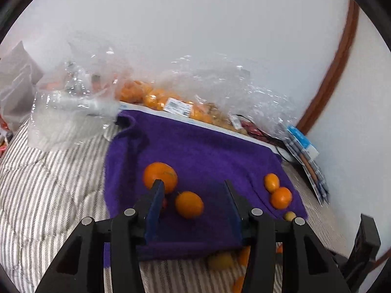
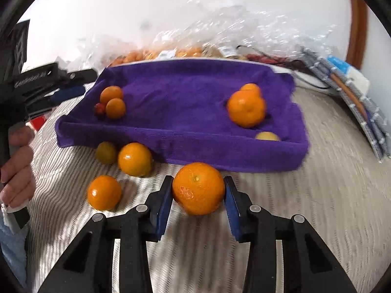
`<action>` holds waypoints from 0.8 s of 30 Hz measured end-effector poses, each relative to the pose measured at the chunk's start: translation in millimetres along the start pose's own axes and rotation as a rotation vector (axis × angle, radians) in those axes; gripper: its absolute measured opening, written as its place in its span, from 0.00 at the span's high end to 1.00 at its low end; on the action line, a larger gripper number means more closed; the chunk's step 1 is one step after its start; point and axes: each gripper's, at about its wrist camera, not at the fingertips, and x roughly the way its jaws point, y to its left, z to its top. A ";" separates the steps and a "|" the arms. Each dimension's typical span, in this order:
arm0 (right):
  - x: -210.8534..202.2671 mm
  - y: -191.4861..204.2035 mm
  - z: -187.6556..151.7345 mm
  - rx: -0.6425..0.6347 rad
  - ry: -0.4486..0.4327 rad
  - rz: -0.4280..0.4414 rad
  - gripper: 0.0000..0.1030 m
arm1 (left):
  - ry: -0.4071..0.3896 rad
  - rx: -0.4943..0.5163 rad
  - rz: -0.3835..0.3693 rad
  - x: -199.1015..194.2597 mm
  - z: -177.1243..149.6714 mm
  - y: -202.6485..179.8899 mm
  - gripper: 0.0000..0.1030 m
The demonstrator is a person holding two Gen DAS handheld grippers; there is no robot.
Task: Organize fruits
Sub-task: 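Grasp a large orange on the bedspread with the right gripper and lift it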
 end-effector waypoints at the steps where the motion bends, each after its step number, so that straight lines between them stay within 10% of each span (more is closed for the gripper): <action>1: -3.7 -3.6 -2.3 -0.004 -0.010 -0.024 0.61 | -0.004 0.018 -0.004 -2.9 -1.4 -3.5 0.55; 7: -18.2 -34.9 -14.1 0.013 -0.021 -0.067 0.61 | 0.058 0.124 -0.100 -21.5 -31.5 -21.9 0.55; 24: -28.9 -70.6 -18.5 0.181 -0.078 -0.005 0.61 | 0.262 0.223 0.067 26.5 -61.8 -42.2 0.57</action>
